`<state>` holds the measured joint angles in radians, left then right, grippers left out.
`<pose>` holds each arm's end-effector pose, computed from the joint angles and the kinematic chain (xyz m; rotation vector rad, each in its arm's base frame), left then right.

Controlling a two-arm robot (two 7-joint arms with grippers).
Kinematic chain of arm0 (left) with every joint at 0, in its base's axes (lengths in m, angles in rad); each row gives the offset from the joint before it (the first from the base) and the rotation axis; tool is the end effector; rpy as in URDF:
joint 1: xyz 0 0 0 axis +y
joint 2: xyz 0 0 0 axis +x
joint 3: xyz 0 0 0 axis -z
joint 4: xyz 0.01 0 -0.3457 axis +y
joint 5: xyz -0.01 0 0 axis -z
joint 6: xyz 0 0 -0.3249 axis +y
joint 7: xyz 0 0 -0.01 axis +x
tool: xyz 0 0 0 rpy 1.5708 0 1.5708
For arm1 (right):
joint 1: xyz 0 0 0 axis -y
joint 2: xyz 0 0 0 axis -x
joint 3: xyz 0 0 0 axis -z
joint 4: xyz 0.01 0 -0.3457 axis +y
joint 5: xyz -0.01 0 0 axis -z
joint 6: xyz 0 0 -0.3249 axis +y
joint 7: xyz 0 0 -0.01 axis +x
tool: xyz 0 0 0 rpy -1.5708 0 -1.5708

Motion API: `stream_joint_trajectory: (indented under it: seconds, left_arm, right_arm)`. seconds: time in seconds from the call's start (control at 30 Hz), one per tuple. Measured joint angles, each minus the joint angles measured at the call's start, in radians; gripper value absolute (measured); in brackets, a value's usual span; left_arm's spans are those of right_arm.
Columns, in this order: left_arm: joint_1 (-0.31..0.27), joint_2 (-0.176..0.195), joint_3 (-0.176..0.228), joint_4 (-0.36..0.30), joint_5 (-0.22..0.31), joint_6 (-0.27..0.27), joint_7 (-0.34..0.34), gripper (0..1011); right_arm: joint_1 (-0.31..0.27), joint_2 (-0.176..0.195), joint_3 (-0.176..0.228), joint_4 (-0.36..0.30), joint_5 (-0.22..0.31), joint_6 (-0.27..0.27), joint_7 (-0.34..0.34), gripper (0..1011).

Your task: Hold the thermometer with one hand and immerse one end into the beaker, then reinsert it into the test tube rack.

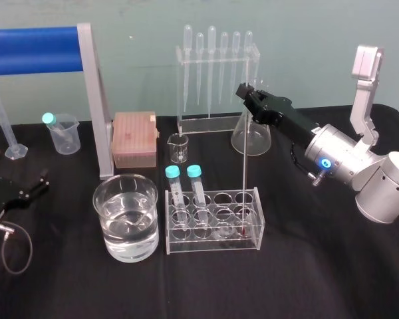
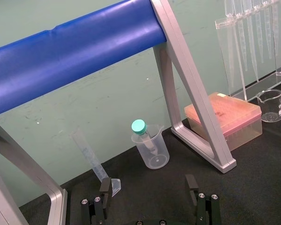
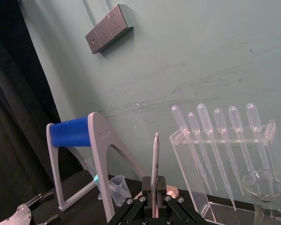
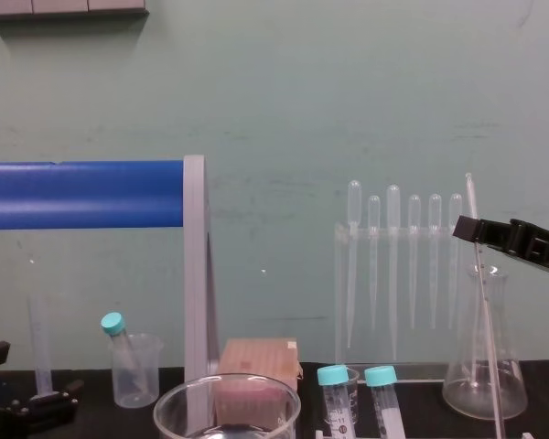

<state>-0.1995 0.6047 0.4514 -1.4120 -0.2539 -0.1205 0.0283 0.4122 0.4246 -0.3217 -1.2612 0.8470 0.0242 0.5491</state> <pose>0.3824 0.1101 -0.3503 0.3045 -0.2850 1.2480 0.4672 -0.0944 -0.2970 0.2761 0.2202 -0.8604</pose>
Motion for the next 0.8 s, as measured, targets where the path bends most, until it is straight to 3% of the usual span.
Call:
stream_joint_trajectory:
  seconds: [0.23,0.8]
  left_arm:
    - [0.000,0.000,0.000,0.000,0.000,0.000,0.000,1008]
    - [0.000,0.000,0.000,0.000,0.000,0.000,0.000,1008]
  right_arm:
    - [0.000,0.000,0.000,0.000,0.005,-0.003,0.004,58]
    - [-0.007,0.017,0.032,-0.072,0.129,-0.024,0.074,57]
